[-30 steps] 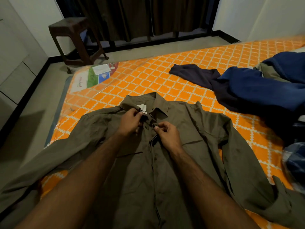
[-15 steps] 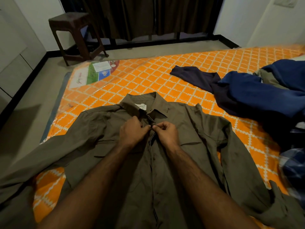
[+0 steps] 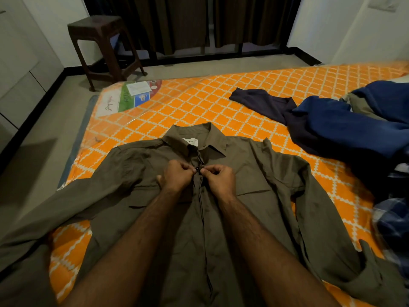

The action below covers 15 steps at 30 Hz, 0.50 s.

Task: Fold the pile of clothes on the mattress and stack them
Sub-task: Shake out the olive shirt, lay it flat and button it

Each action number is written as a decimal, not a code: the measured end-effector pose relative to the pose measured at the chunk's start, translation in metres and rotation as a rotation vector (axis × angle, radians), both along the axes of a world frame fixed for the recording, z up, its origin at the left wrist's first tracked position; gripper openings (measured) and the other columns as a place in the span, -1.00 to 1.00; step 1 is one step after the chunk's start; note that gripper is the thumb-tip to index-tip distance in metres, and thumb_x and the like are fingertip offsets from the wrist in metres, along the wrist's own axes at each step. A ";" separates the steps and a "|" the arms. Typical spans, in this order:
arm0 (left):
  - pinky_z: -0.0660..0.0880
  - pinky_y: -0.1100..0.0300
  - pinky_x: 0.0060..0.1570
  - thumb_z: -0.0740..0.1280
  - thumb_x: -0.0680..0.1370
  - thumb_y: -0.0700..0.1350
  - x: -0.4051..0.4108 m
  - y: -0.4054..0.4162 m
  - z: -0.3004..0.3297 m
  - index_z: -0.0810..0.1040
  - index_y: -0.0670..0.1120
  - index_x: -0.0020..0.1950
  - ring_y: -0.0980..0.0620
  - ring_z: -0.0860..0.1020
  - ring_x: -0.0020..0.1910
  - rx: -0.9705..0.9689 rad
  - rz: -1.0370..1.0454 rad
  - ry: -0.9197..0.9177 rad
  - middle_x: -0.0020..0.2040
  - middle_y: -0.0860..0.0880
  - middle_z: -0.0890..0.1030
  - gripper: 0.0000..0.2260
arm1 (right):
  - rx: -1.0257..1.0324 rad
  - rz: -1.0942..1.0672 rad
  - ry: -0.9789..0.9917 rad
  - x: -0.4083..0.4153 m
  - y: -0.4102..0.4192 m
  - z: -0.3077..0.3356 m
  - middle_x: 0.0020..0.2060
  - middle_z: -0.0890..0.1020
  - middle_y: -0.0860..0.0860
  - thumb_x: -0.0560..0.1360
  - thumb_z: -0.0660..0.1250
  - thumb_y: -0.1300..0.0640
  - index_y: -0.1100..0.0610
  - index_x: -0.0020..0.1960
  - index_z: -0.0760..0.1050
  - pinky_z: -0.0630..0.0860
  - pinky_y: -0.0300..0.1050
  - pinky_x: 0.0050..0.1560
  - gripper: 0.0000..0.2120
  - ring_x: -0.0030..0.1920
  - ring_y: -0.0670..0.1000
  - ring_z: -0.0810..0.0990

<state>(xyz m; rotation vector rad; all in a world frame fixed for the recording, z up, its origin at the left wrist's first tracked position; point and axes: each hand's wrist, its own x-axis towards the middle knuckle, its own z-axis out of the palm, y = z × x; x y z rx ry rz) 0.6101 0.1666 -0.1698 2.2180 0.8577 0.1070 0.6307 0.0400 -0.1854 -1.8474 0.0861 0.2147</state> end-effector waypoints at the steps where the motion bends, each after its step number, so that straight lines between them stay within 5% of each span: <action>1: 0.21 -0.04 0.30 0.43 0.54 0.01 -0.001 -0.002 0.000 0.68 0.05 -0.18 0.03 0.57 0.06 -0.003 0.012 -0.004 -0.09 0.09 0.69 -0.88 | -0.005 -0.001 -0.007 0.000 0.000 -0.001 -0.23 0.72 -0.08 0.47 0.50 0.12 0.07 -0.07 0.72 0.64 0.05 0.03 -0.95 -0.16 -0.10 0.68; 6: 0.13 0.04 0.07 0.42 0.55 0.00 -0.002 -0.007 -0.005 0.70 0.02 -0.05 0.04 0.58 0.09 0.001 0.019 -0.018 -0.02 0.07 0.70 -0.91 | -0.077 0.007 -0.044 -0.001 0.006 -0.007 -0.22 0.71 -0.15 0.47 0.49 0.04 0.00 -0.08 0.72 0.64 0.03 0.05 -0.94 -0.14 -0.14 0.67; 15: 0.13 0.08 -0.03 0.47 0.49 0.03 -0.009 -0.016 -0.019 0.69 0.09 -0.12 0.07 0.60 0.02 0.146 0.088 -0.149 -0.12 0.11 0.70 -0.95 | -0.192 0.022 -0.118 -0.005 0.009 -0.011 -0.09 0.73 -0.15 0.49 0.45 0.03 -0.05 -0.01 0.72 0.54 0.03 0.23 -0.89 0.00 -0.13 0.66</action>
